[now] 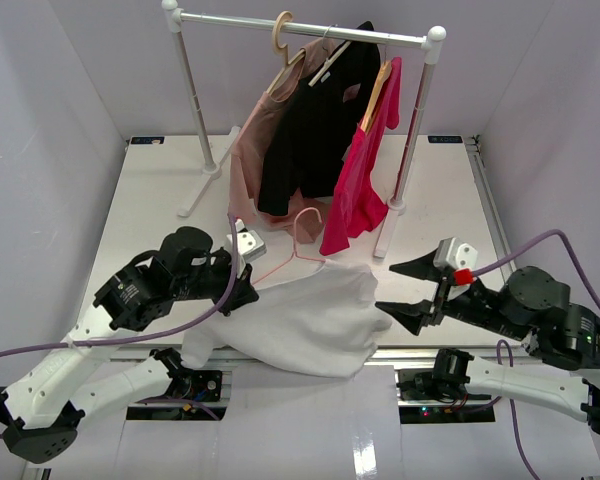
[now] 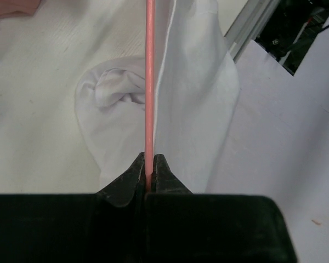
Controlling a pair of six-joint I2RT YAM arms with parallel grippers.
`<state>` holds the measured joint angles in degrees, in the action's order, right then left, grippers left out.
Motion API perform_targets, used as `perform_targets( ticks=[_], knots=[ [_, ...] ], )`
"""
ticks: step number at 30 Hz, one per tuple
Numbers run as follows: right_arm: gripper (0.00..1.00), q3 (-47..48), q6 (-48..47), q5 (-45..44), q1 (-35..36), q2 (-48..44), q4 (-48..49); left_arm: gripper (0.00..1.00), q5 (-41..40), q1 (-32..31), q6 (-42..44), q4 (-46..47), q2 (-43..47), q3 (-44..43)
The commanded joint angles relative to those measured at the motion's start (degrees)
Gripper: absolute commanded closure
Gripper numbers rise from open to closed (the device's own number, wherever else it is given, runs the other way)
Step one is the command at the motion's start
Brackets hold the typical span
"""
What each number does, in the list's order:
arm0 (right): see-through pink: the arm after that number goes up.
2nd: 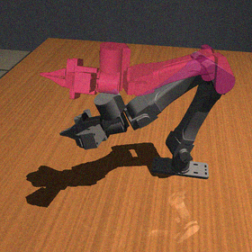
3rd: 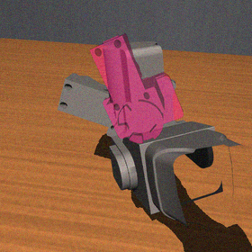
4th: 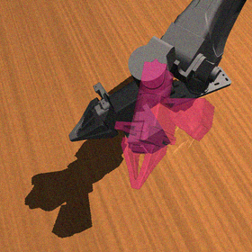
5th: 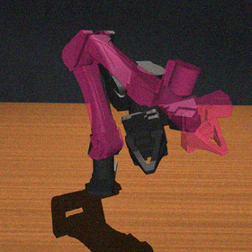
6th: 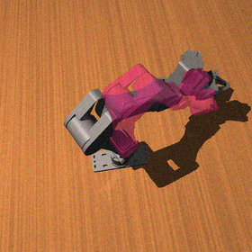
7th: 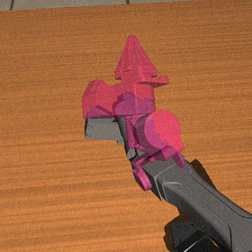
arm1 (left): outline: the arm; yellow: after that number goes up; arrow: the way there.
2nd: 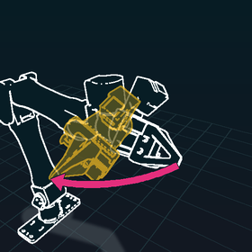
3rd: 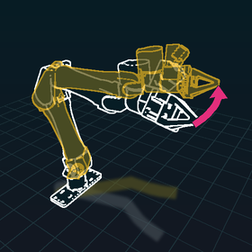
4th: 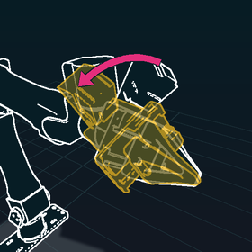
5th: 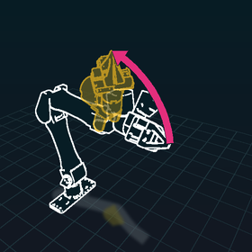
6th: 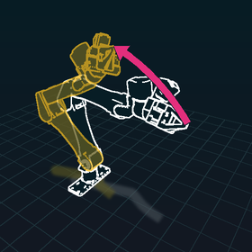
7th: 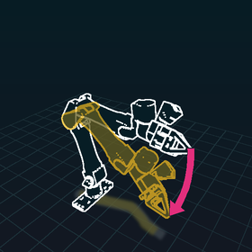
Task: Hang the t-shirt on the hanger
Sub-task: Place the hanger at the clothesline.
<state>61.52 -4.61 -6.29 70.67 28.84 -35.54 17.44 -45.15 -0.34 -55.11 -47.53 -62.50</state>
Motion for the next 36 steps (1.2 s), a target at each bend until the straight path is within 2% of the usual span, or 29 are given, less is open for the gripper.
perform_targets(
  ticks=[1, 5, 9, 17, 22, 27, 36],
  knots=[
    [0.25, 4.7, 1.1, -2.9, 0.3, -2.7, 2.3, 1.00, -10.8, 0.1, -6.7, -1.9, -2.1, -3.0],
    [0.25, 6.1, 1.4, -4.6, 0.3, -3.6, 0.2, 1.00, -19.9, 0.1, -10.5, -3.5, -6.5, -4.2],
    [0.25, 6.5, 1.4, -5.4, 0.3, -4.9, -1.7, 1.00, -21.9, 0.1, -13.0, -4.0, -9.8, -4.0],
    [0.25, 8.3, 1.6, -5.3, 0.3, -6.6, -3.7, 1.00, -37.4, 0.1, -24.1, -9.7, -11.7, -5.6],
    [0.25, 7.5, 1.6, -5.6, 0.3, -7.8, -4.3, 1.00, -41.1, 0.1, -28.5, -14.1, -9.1, -7.6],
    [0.25, 8.0, 1.7, -5.4, 0.3, -8.2, -4.6, 1.00, -46.3, 0.1, -35.3, -25.6, -8.1, -14.0],
    [0.25, 9.4, 2.1, -4.3, 0.3, -7.3, -4.7, 1.00, -48.1, 0.2, -37.4, -25.7, -8.3, -10.1]
  ],
)
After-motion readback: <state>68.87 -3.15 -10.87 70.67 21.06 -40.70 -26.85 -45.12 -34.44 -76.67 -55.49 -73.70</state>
